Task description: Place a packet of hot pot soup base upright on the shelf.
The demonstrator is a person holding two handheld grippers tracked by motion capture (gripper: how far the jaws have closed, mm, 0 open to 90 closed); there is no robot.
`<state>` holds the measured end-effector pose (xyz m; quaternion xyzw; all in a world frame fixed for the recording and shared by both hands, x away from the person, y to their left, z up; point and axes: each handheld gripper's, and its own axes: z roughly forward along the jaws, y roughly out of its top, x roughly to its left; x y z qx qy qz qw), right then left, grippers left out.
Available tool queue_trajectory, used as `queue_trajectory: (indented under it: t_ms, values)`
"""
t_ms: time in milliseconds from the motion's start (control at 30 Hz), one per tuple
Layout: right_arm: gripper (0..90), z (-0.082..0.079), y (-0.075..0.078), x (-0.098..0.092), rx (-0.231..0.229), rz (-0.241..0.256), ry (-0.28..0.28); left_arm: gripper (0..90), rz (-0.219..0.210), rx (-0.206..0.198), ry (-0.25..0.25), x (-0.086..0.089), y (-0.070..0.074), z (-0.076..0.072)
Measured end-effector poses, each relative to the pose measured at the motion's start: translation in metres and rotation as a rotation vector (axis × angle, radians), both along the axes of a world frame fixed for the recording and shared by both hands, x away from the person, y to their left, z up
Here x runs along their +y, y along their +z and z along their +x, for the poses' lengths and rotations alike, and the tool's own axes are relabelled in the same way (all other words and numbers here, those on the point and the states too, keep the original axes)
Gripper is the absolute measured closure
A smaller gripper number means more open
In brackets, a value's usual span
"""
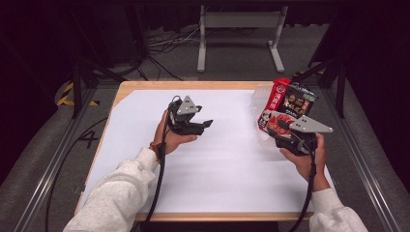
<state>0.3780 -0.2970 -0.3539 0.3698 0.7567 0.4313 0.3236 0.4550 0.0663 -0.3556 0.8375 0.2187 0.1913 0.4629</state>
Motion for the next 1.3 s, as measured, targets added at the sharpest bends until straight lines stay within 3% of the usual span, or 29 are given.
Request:
queue_trajectory:
  t_ms: [233,700,1167,1300]
  values:
    - [49.1,-0.002,-0.002,0.001,0.011,-0.015,0.005,34.8,0.018,-0.007,0.015,0.02,-0.01,-0.012]
    - [44.0,-0.012,-0.006,-0.001,0.033,-0.073,0.026,29.4,0.118,-0.031,0.056,0.057,-0.019,-0.038]
    - [39.6,-0.026,-0.014,-0.004,0.046,-0.135,0.052,26.2,0.153,-0.036,0.11,0.1,-0.03,-0.064]
    - [37.3,-0.029,-0.018,-0.005,0.052,-0.154,0.053,25.4,0.143,-0.038,0.131,0.112,-0.033,-0.07]
